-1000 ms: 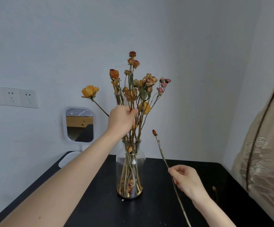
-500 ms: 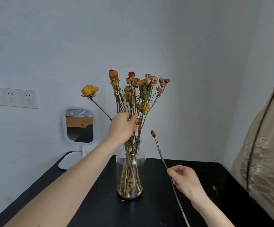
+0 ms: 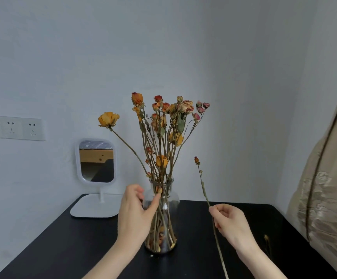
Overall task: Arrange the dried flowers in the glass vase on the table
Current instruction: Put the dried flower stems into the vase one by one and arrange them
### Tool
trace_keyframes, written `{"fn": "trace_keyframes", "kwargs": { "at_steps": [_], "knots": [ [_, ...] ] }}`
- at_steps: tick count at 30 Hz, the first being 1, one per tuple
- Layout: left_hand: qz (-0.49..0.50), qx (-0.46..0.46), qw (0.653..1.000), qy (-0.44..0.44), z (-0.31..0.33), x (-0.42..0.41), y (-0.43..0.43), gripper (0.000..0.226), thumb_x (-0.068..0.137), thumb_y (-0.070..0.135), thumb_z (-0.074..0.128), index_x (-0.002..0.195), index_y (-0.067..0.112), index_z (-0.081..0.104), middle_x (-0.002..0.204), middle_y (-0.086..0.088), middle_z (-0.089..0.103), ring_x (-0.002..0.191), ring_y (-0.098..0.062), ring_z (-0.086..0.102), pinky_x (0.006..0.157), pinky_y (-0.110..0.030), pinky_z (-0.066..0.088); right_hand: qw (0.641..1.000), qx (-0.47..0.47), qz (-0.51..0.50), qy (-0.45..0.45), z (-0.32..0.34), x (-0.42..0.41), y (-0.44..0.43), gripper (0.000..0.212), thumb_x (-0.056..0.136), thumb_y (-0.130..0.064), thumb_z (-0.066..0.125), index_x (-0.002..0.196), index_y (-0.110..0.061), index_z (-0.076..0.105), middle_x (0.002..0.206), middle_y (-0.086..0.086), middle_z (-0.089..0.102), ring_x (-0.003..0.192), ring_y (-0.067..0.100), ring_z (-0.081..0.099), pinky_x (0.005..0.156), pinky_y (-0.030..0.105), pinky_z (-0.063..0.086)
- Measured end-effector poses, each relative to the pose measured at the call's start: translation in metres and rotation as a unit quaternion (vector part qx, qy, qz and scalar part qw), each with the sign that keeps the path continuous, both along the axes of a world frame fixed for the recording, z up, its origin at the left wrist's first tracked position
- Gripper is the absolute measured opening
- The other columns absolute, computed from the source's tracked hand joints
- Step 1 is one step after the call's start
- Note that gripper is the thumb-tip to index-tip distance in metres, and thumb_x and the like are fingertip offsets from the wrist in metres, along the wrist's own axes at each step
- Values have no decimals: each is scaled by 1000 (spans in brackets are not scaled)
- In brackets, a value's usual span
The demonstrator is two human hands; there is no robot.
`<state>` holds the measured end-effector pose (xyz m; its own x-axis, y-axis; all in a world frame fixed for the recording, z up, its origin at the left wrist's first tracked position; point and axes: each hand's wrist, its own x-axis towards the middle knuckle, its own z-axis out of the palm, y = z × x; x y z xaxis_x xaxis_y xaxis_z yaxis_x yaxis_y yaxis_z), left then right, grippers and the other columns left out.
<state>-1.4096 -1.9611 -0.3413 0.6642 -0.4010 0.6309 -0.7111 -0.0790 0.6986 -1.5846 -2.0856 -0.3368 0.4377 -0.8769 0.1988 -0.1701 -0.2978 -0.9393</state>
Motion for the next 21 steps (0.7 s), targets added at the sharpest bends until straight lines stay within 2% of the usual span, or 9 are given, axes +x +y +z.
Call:
{"fn": "trace_keyframes", "kwargs": {
  "at_steps": [2, 4, 6, 9, 12, 16, 18, 21],
  "knots": [
    [21, 64, 997, 27, -6, 9, -12, 67, 69, 53, 70, 119, 18, 43, 109, 5, 45, 104, -11, 49, 85, -20, 43, 1000, 4, -10, -29, 6, 3, 0, 19, 91, -20, 57, 80, -6, 66, 53, -1, 52, 53, 10, 48, 57, 23, 42],
    [-18, 118, 990, 69, -4, 16, -25, 86, 67, 55, 72, 133, 15, 35, 128, 2, 41, 124, -17, 38, 101, -33, 38, 998, -2, -21, -61, 15, 5, 1, 17, 92, -20, 56, 83, -8, 64, 57, 1, 55, 56, 12, 50, 61, 25, 43],
    [-85, 132, 982, 104, 3, 21, -36, 79, 68, 52, 73, 130, 19, 37, 125, 7, 46, 124, -16, 41, 100, -32, 38, 995, -23, -18, -96, 27, 8, 3, 13, 92, -18, 54, 87, -11, 63, 61, 2, 58, 54, 8, 51, 60, 24, 42],
    [-183, 110, 962, 168, 9, 24, -46, 55, 74, 37, 74, 114, 30, 38, 102, 23, 51, 108, -8, 50, 88, -24, 37, 988, -75, -16, -134, 48, 12, 5, 10, 93, -17, 52, 89, -13, 61, 67, 2, 63, 47, 3, 50, 58, 22, 42],
    [-216, 86, 953, 194, 8, 28, -51, 54, 75, 33, 74, 114, 34, 37, 99, 26, 51, 96, 3, 49, 87, -23, 35, 976, -128, -37, -174, 69, 14, 3, 11, 94, -18, 49, 86, -18, 58, 68, 0, 63, 46, 4, 46, 49, 17, 42],
    [-209, 51, 959, 186, 3, 31, -52, 55, 68, 35, 80, 107, 44, 42, 103, 26, 54, 97, 8, 49, 88, -22, 36, 955, -181, -58, -226, 88, 20, 2, 16, 96, -19, 46, 81, -26, 49, 68, -1, 60, 51, 6, 46, 48, 20, 40],
    [-173, 47, 969, 172, 1, 32, -53, 56, 64, 40, 81, 107, 43, 45, 107, 21, 57, 107, -3, 51, 92, -27, 40, 947, -200, -58, -243, 93, 23, 4, 20, 96, -18, 44, 79, -27, 46, 69, 0, 58, 54, 10, 46, 50, 23, 39],
    [-70, 88, 987, 117, 0, 33, -54, 73, 60, 57, 75, 121, 27, 49, 118, 9, 56, 118, -18, 44, 99, -40, 39, 941, -218, -51, -252, 95, 29, 8, 22, 97, -16, 42, 79, -28, 44, 70, 2, 57, 56, 12, 47, 51, 25, 39]
  ]
}}
